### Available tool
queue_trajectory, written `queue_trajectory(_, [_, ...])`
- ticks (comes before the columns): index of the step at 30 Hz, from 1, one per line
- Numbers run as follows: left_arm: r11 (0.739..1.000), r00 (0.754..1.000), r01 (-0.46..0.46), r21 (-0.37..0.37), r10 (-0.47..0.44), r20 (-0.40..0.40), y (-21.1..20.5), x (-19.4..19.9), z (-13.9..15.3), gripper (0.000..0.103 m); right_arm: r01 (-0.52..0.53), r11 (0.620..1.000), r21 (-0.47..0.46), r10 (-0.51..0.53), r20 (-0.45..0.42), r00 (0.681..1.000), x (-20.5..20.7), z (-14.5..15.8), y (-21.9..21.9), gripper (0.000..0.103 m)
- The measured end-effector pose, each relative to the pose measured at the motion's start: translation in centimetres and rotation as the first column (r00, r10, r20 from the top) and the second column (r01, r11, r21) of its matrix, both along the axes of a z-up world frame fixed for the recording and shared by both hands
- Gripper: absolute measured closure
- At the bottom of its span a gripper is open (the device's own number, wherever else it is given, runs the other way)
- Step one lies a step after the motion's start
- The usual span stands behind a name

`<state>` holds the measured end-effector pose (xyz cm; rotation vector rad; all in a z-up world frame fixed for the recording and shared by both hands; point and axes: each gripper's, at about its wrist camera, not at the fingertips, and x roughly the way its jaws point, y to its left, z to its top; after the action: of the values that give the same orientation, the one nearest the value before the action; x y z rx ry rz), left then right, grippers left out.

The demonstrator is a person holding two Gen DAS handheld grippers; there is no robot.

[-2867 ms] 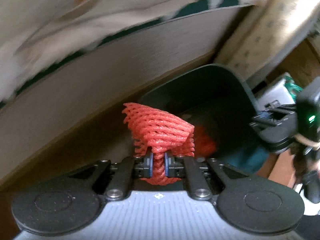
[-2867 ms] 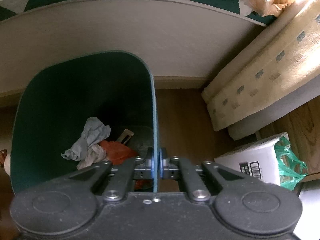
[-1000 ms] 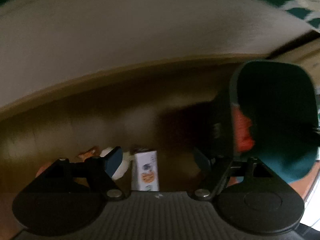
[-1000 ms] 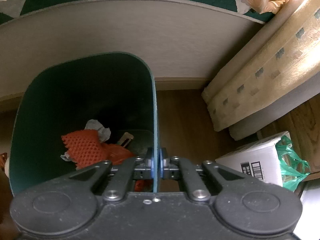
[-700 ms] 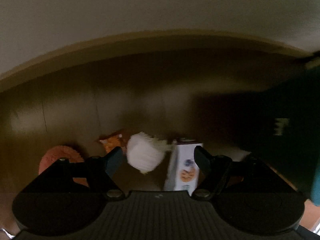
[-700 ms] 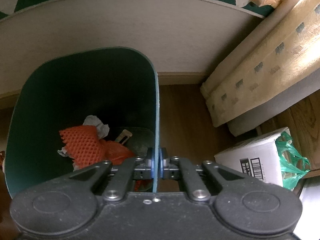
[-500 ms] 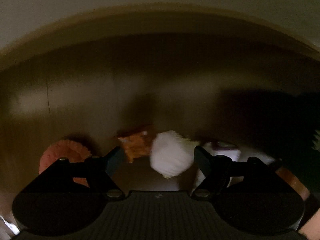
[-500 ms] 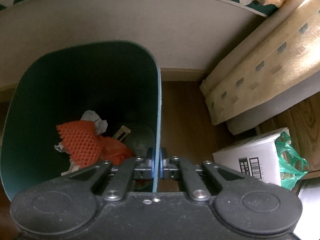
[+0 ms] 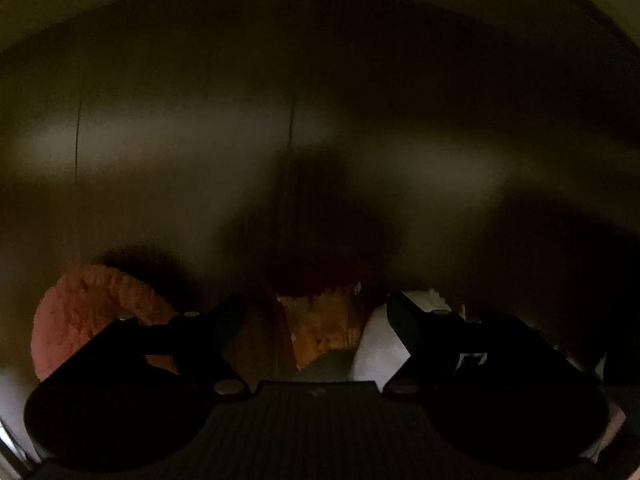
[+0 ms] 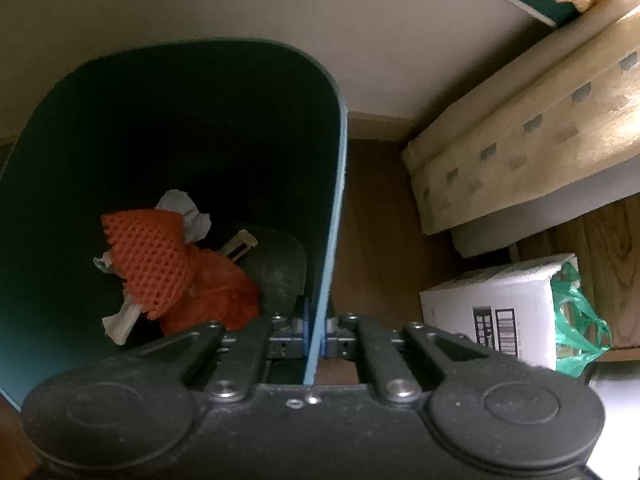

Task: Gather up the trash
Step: 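Lower the left tool to the floor and grasp the orange wrapper scrap, then carry the orange wrapper into the green bin and open the left tool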

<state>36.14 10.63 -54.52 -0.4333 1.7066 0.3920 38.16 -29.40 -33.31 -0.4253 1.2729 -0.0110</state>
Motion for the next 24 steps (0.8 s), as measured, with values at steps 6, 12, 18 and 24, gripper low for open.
queue_trajectory(6, [1.0, 1.0, -0.025, 0.001, 0.025, -0.002, 0.1, -0.6, 0.0, 0.051, -0.002, 1.0, 0.002, 0.002, -0.002, 1.0, -0.1, -0.1, 0.0, 0.099])
queue_trajectory(12, [1.0, 1.0, -0.01, 0.011, 0.01, 0.002, -0.1, 0.3, 0.6, 0.07, 0.0, 1.0, 0.003, 0.0, 0.001, 1.0, -0.2, -0.2, -0.3, 0.099])
queue_trajectory(18, [0.999, 1.0, 0.002, 0.04, -0.002, 0.016, 0.0, 1.2, 3.4, 0.074, 0.001, 1.0, 0.004, -0.001, 0.011, 1.0, -0.1, -0.1, -0.2, 0.099])
queue_trajectory(24, [0.995, 0.994, 0.067, 0.073, -0.073, 0.086, -1.5, 2.2, 9.1, 0.074, -0.048, 0.999, 0.001, 0.048, 0.041, 0.998, -0.4, 0.2, 0.5, 0.1])
